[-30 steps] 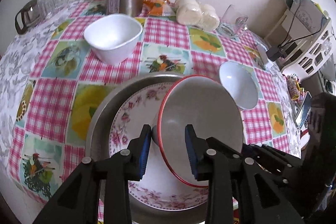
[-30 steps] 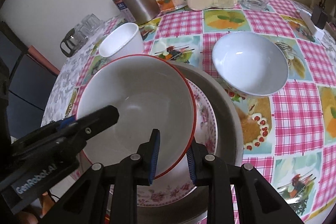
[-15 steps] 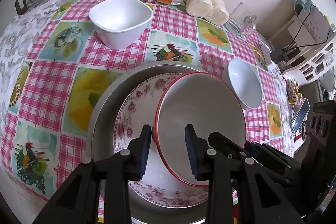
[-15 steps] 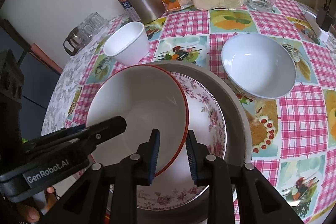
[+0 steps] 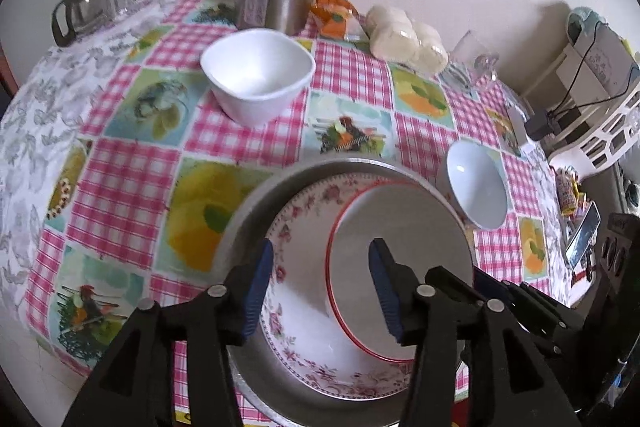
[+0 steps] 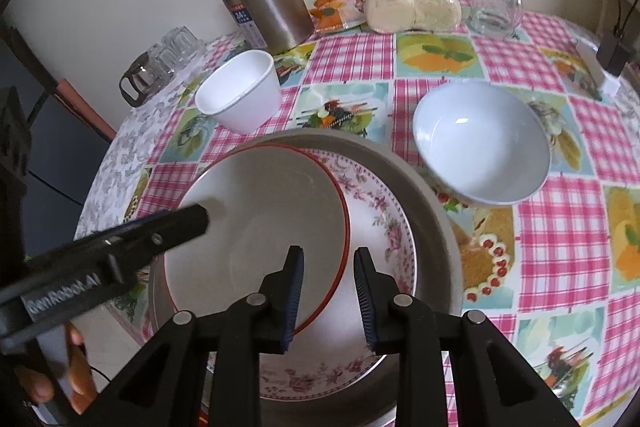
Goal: Organize plates and bowls
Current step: 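Open the right gripper and withdraw it from the red-rim bowl, then move the right gripper to the white square bowl and close on its rim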
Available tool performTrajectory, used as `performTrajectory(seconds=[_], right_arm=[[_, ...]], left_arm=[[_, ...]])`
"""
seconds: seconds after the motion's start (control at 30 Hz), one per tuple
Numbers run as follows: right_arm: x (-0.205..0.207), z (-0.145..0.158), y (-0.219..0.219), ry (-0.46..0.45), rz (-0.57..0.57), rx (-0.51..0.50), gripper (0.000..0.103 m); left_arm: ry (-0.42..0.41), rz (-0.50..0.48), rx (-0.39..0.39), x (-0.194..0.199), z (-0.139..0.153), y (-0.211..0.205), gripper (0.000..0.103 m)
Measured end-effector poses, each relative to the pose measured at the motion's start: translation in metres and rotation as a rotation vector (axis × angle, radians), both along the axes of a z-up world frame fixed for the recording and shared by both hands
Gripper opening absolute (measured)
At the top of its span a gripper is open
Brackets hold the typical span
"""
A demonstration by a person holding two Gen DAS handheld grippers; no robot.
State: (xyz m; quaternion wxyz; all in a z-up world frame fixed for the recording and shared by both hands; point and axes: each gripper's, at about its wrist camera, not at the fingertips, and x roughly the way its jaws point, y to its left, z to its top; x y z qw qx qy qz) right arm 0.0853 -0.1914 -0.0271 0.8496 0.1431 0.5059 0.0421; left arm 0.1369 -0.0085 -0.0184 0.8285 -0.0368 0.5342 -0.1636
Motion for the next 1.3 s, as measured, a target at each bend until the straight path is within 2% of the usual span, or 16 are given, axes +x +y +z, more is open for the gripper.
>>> performTrajectory(seconds=[0.07,0.13,0.27,0.33,0.47,0.57,0.6,0.67,0.77,0.9,1.03,1.17,1.3], right_arm=[[-0.001,0.004,0.0,-0.014,0.0,-0.019,0.041],[-0.002,0.008,0.0,-0.028,-0.002,-0.039,0.051],[-0.004,0.014,0.001,-0.054,-0.004,-0.074,0.064],[-0.005,0.015,0.001,-0.061,-0.007,-0.09,0.072],[-0.005,0.016,-0.003,-0.066,-0.022,-0.107,0.075],[-0.004,0.016,-0.004,-0.074,-0.023,-0.131,0.079],[-0.004,0.016,-0.004,-0.079,-0.022,-0.143,0.083],[-0.004,0.016,-0.004,-0.087,-0.024,-0.157,0.089],[-0.003,0.017,-0.005,-0.102,-0.024,-0.164,0.102],[-0.003,0.019,-0.004,-0.122,-0.021,-0.189,0.103],[0.0,0.019,-0.005,-0.128,-0.026,-0.201,0.103],[0.007,0.017,-0.011,-0.127,-0.044,-0.2,0.103],[0.016,0.017,-0.016,-0.12,-0.048,-0.213,0.103]], left_arm=[[-0.017,0.022,0.015,0.001,0.004,0.003,0.057],[-0.034,0.033,0.024,0.001,0.008,0.005,0.06],[-0.051,0.062,0.055,0.004,0.011,0.008,0.072],[-0.062,0.077,0.086,0.005,0.01,0.01,0.072],[-0.09,0.113,0.122,0.012,0.01,0.015,0.085],[-0.129,0.143,0.145,0.017,0.012,0.02,0.086],[-0.144,0.155,0.153,0.019,0.013,0.022,0.088],[-0.174,0.173,0.166,0.023,0.014,0.026,0.099],[-0.193,0.193,0.174,0.03,0.016,0.029,0.099],[-0.21,0.222,0.178,0.04,0.015,0.032,0.1],[-0.206,0.253,0.14,0.054,0.014,0.037,0.1],[-0.201,0.261,0.138,0.068,0.011,0.036,0.1],[-0.12,0.251,0.094,0.088,0.0,0.037,0.1]])
